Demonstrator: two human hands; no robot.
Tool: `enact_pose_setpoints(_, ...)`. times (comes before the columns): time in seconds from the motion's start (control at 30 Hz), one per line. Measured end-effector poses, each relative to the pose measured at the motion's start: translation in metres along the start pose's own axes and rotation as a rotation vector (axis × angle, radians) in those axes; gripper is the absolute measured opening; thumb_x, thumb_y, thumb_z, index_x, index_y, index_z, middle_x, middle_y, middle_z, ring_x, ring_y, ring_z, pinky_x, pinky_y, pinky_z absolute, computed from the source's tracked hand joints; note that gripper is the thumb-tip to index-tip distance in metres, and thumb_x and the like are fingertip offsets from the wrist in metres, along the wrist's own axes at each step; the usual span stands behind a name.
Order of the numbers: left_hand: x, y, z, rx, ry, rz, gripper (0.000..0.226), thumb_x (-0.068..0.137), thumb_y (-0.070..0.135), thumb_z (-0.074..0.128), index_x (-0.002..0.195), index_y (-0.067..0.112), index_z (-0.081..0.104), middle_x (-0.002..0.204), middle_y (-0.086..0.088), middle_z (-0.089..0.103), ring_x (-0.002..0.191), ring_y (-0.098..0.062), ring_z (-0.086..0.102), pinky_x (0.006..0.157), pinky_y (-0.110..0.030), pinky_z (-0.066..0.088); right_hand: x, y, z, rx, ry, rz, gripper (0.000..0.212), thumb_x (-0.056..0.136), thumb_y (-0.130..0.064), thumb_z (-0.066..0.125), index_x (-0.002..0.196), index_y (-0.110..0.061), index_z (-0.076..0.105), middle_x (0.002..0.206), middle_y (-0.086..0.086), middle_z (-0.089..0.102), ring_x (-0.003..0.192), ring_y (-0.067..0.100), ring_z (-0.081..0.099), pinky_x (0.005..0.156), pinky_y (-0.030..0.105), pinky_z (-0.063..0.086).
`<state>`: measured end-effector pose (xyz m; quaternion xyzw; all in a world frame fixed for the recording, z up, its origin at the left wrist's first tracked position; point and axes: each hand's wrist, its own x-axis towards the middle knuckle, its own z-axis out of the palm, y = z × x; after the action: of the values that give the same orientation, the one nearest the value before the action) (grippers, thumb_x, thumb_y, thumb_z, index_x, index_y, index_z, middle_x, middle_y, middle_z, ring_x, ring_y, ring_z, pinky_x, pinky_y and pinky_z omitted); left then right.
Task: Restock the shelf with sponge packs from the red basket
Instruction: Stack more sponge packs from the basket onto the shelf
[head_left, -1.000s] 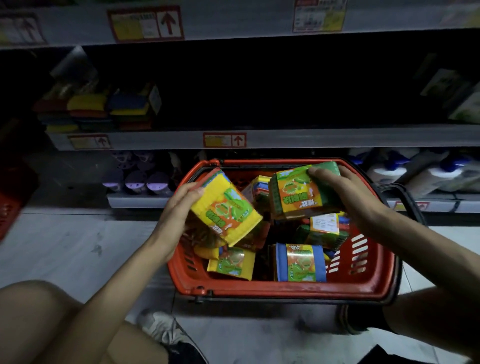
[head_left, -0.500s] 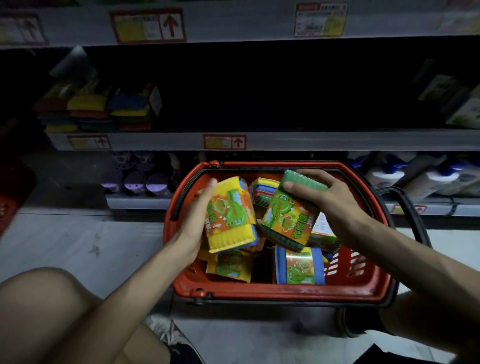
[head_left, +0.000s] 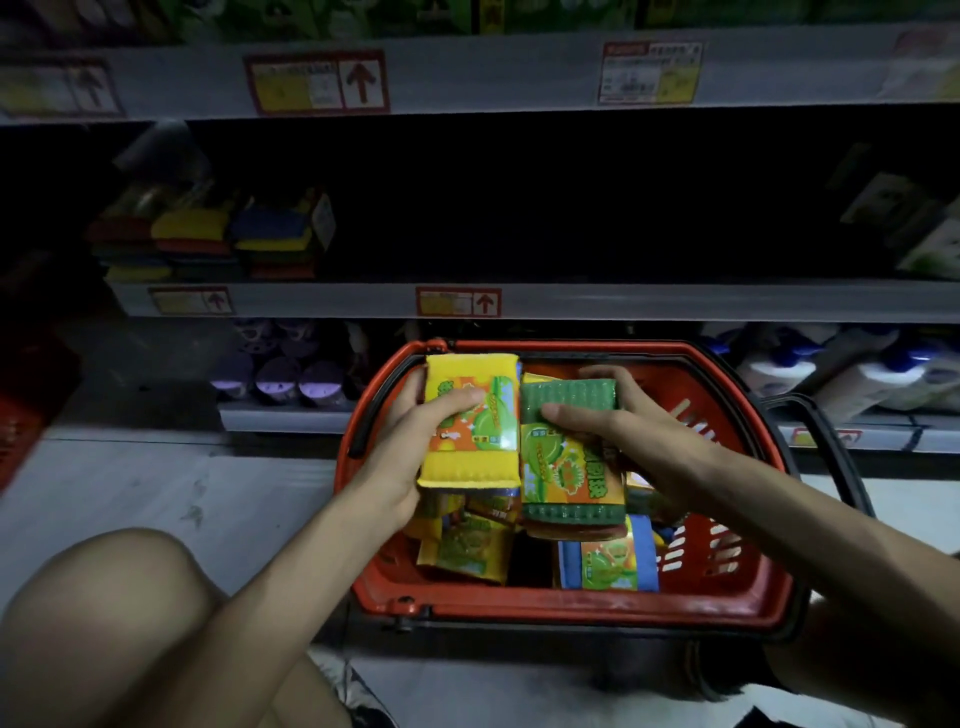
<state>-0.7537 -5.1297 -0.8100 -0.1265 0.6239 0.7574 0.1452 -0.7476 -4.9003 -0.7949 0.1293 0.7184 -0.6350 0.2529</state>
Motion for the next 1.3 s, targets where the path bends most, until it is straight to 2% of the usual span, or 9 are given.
enact_pose_setpoints(0.17,0.014,0.013,-0.01,-0.123,0.141,0.051,0.052,0.064,0.014,0.087,0.11,0.019,0.065,0.097,-0.002,0.076,0.086,-0.02,0.073,0.074,-0.036,0.061,0.003,-0.011,-0.007,-0.149,-0.012,-0.035,0.12,0.048,-0.059,0.097,0.146,-0.014,0.043,0.113,0.005,0.076,0.093,0.022,0.078,0.089,0.043,0.06)
enact_pose_setpoints(0.27,0.019,0.019,-0.015,-0.138,0.211,0.064,0.064,0.061,0.02,0.091,0.119,0.016,0.064,0.098,-0.003,0.074,0.088,-0.021,0.071,0.078,-0.04,0.059,0.003,-0.014,-0.01,-0.114,0.003,-0.07,0.076,0.071,-0.044,0.089,0.132,-0.013,0.057,0.104,0.003,0.078,0.088,0.018,0.077,0.076,0.03,0.059)
enact_pose_setpoints(0.33,0.021,0.021,-0.016,-0.174,0.263,0.067,0.067,0.066,0.023,0.091,0.125,0.012,0.06,0.101,-0.004,0.075,0.096,-0.024,0.073,0.088,-0.051,0.058,0.001,-0.017,-0.012,-0.081,0.047,-0.098,0.047,0.081,-0.031,0.082,0.12,-0.017,0.06,0.101,0.003,0.077,0.086,0.02,0.077,0.072,0.031,0.059)
enact_pose_setpoints(0.43,0.022,0.02,-0.017,-0.229,0.311,0.077,0.057,0.079,0.019,0.085,0.124,0.016,0.052,0.114,-0.007,0.074,0.109,-0.025,0.072,0.092,-0.053,0.058,-0.001,-0.018,-0.016,-0.084,0.062,-0.132,0.036,0.086,-0.027,0.078,0.116,-0.022,0.057,0.103,0.005,0.075,0.083,0.02,0.077,0.07,0.031,0.06)
enact_pose_setpoints(0.6,0.019,0.017,-0.015,-0.264,0.22,0.05,0.066,0.083,0.013,0.08,0.138,0.029,0.05,0.122,-0.004,0.073,0.106,-0.021,0.073,0.091,-0.052,0.059,-0.004,-0.018,-0.008,-0.078,-0.001,-0.163,0.039,0.087,-0.038,0.076,0.117,-0.019,0.059,0.101,0.009,0.078,0.083,0.025,0.077,0.071,0.033,0.061)
enact_pose_setpoints(0.8,0.017,0.017,-0.012,-0.293,0.259,0.042,0.064,0.083,0.013,0.082,0.135,0.02,0.045,0.126,-0.006,0.068,0.112,-0.024,0.07,0.091,-0.055,0.059,-0.004,-0.023,-0.005,-0.1,-0.049,-0.25,0.05,0.079,-0.049,0.075,0.119,-0.022,0.063,0.099,0.005,0.078,0.083,0.026,0.078,0.072,0.035,0.063)
enact_pose_setpoints(1.0,0.014,0.018,-0.01,-0.245,0.295,0.018,0.093,0.056,0.043,0.094,0.135,0.015,0.054,0.126,-0.005,0.072,0.118,-0.021,0.067,0.089,-0.046,0.057,-0.003,-0.022,0.01,-0.177,-0.154,-0.335,0.063,0.078,-0.047,0.078,0.137,-0.038,0.056,0.113,-0.001,0.075,0.093,0.02,0.077,0.082,0.04,0.063)
enact_pose_setpoints(1.17,0.012,0.017,-0.001,-0.27,0.262,0.093,0.063,0.075,0.025,0.087,0.126,0.017,0.05,0.119,-0.011,0.072,0.107,-0.026,0.073,0.091,-0.05,0.06,-0.006,-0.033,0.025,-0.163,-0.177,-0.44,0.066,0.077,-0.041,0.074,0.139,-0.042,0.05,0.099,-0.029,0.071,0.093,0.007,0.074,0.074,0.022,0.058)
enact_pose_setpoints(1.3,0.005,0.013,0.001,-0.302,0.235,0.098,0.057,0.081,0.031,0.082,0.127,0.014,0.053,0.116,-0.014,0.075,0.103,-0.03,0.075,0.088,-0.048,0.061,-0.004,-0.034,0.039,-0.157,-0.106,-0.478,0.071,0.081,-0.043,0.076,0.147,-0.036,0.048,0.118,-0.012,0.07,0.102,0.013,0.074,0.089,0.036,0.061)
